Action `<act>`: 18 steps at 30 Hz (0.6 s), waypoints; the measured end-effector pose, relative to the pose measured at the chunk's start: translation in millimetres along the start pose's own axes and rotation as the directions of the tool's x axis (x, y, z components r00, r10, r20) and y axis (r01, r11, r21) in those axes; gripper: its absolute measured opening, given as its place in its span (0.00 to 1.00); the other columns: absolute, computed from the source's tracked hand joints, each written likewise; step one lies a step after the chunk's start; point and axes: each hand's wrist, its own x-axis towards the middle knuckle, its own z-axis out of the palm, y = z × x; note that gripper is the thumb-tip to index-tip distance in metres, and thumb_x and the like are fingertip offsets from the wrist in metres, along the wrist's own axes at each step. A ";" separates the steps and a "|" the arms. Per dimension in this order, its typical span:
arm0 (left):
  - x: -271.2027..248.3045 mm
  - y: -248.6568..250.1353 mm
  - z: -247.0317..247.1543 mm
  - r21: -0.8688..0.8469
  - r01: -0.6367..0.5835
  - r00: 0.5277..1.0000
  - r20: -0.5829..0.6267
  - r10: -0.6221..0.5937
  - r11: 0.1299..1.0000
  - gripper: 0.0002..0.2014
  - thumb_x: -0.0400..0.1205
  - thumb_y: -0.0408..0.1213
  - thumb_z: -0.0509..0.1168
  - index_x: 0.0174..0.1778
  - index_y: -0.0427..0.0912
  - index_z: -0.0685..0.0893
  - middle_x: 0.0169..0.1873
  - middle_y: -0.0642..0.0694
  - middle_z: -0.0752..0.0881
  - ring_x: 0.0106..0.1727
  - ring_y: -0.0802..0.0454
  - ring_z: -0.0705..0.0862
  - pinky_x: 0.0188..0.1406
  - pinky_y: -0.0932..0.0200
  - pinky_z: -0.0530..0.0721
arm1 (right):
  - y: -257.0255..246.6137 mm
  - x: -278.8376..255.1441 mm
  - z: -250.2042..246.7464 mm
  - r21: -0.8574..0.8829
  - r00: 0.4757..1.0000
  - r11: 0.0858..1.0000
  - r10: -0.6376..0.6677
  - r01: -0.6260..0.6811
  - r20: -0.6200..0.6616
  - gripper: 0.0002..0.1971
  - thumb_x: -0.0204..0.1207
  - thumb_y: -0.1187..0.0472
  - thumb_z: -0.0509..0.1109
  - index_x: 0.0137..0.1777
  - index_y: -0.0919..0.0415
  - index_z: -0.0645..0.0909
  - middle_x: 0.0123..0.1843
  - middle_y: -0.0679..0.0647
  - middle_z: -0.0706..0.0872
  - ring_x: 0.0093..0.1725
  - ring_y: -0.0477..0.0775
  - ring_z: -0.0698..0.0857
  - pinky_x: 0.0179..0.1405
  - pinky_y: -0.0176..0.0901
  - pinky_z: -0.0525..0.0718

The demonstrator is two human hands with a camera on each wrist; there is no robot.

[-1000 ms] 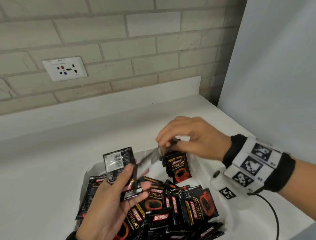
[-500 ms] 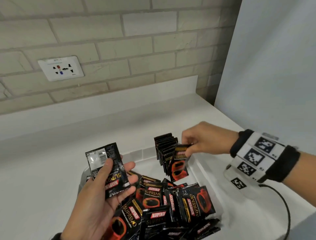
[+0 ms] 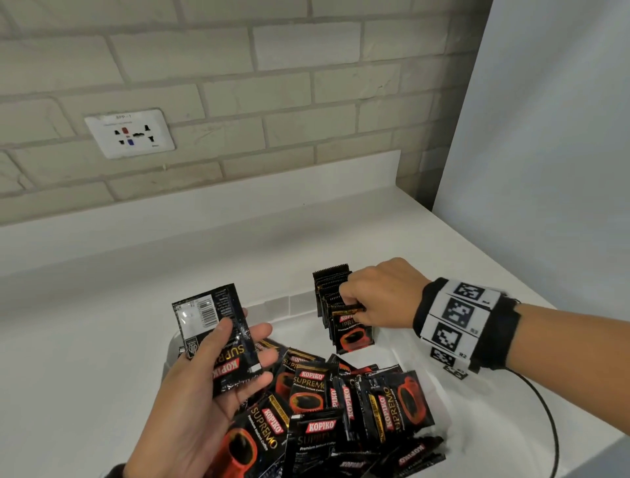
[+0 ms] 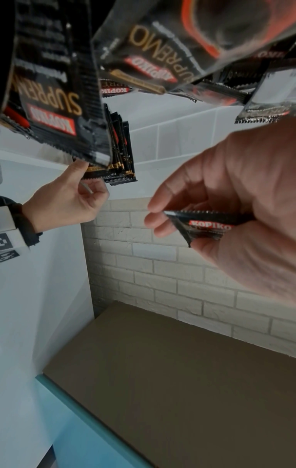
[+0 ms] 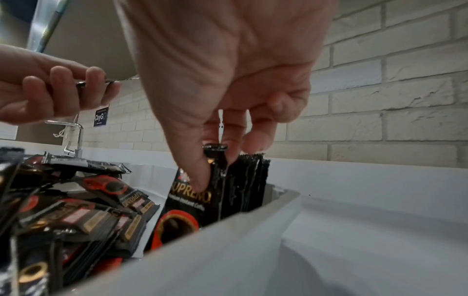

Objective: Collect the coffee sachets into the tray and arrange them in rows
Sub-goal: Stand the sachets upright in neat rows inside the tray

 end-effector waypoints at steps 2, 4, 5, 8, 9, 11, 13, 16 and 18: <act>0.0 0.6 -0.2 0.000 0.007 1.000 -0.008 -0.006 1.000 0.10 0.78 0.40 0.60 0.47 0.39 0.82 0.33 0.40 0.91 0.23 0.49 0.87 0.16 0.60 0.84 | 0.7 1.0 -0.1 0.010 1.000 1.000 0.006 -0.006 0.000 0.04 0.77 0.56 0.62 0.50 0.51 0.75 0.52 0.47 0.80 0.41 0.49 0.71 0.24 0.38 0.55; -0.1 0.6 -0.7 -0.014 0.012 1.000 -0.011 -0.012 1.000 0.11 0.76 0.40 0.60 0.48 0.39 0.82 0.33 0.40 0.91 0.23 0.49 0.87 0.15 0.60 0.84 | 2.1 0.6 -1.9 0.019 1.000 1.000 0.017 -0.017 -0.020 0.03 0.77 0.55 0.62 0.49 0.51 0.75 0.52 0.46 0.81 0.41 0.49 0.73 0.25 0.37 0.56; -0.7 0.7 -0.7 -0.017 0.014 1.000 -0.006 -0.014 1.000 0.12 0.75 0.41 0.61 0.48 0.38 0.82 0.33 0.40 0.91 0.23 0.49 0.87 0.15 0.60 0.84 | 2.0 -0.3 -2.1 0.014 0.999 1.000 0.020 -0.019 -0.030 0.03 0.78 0.55 0.62 0.50 0.50 0.75 0.52 0.46 0.81 0.43 0.49 0.75 0.25 0.37 0.56; -2.4 0.3 1.9 -0.006 0.021 1.000 0.006 -0.020 1.000 0.21 0.63 0.44 0.68 0.50 0.38 0.82 0.34 0.39 0.91 0.23 0.48 0.87 0.15 0.59 0.84 | -1.7 -2.9 2.7 -0.019 0.999 1.000 0.006 -0.007 -0.039 0.09 0.78 0.54 0.62 0.57 0.52 0.75 0.55 0.47 0.81 0.49 0.53 0.81 0.30 0.41 0.63; -2.3 -0.6 2.4 -0.001 0.021 1.000 0.001 -0.021 1.000 0.24 0.60 0.44 0.69 0.50 0.38 0.82 0.34 0.39 0.91 0.24 0.48 0.88 0.15 0.59 0.84 | -3.0 -3.5 4.7 -0.020 0.999 1.000 0.009 -0.010 -0.042 0.11 0.78 0.54 0.62 0.59 0.53 0.74 0.56 0.48 0.80 0.51 0.54 0.81 0.34 0.41 0.64; -3.3 -2.5 3.0 -0.026 0.040 0.999 0.012 -0.040 0.999 0.17 0.67 0.41 0.68 0.50 0.39 0.82 0.34 0.38 0.91 0.24 0.47 0.88 0.15 0.58 0.84 | -3.9 -4.4 6.6 -0.009 0.997 1.000 0.028 -0.029 -0.068 0.14 0.77 0.54 0.64 0.60 0.53 0.71 0.57 0.49 0.79 0.51 0.55 0.81 0.37 0.42 0.66; -3.9 -3.2 3.7 -0.058 0.074 0.997 0.027 -0.072 0.996 0.10 0.80 0.39 0.59 0.50 0.38 0.81 0.34 0.37 0.91 0.24 0.47 0.88 0.15 0.57 0.85 | -3.8 -5.5 7.0 -0.008 0.994 0.999 0.052 -0.053 -0.091 0.16 0.75 0.54 0.65 0.62 0.54 0.69 0.57 0.50 0.78 0.52 0.56 0.80 0.39 0.43 0.67; -3.8 -2.9 4.0 -0.078 0.120 0.992 0.040 -0.117 0.990 0.13 0.85 0.40 0.52 0.51 0.35 0.79 0.37 0.33 0.90 0.25 0.43 0.88 0.16 0.54 0.85 | -4.8 -7.5 8.5 -0.026 0.992 0.996 0.084 -0.086 -0.090 0.23 0.74 0.53 0.66 0.66 0.56 0.66 0.59 0.52 0.76 0.52 0.56 0.79 0.40 0.43 0.66; -3.6 -2.7 5.0 -0.062 0.126 0.991 0.053 -0.123 0.990 0.14 0.86 0.39 0.50 0.50 0.36 0.79 0.38 0.31 0.90 0.25 0.41 0.88 0.16 0.53 0.85 | -5.3 -7.6 11.0 -0.029 0.991 0.994 0.107 -0.110 -0.084 0.27 0.73 0.51 0.67 0.69 0.56 0.64 0.60 0.53 0.75 0.52 0.56 0.79 0.41 0.43 0.65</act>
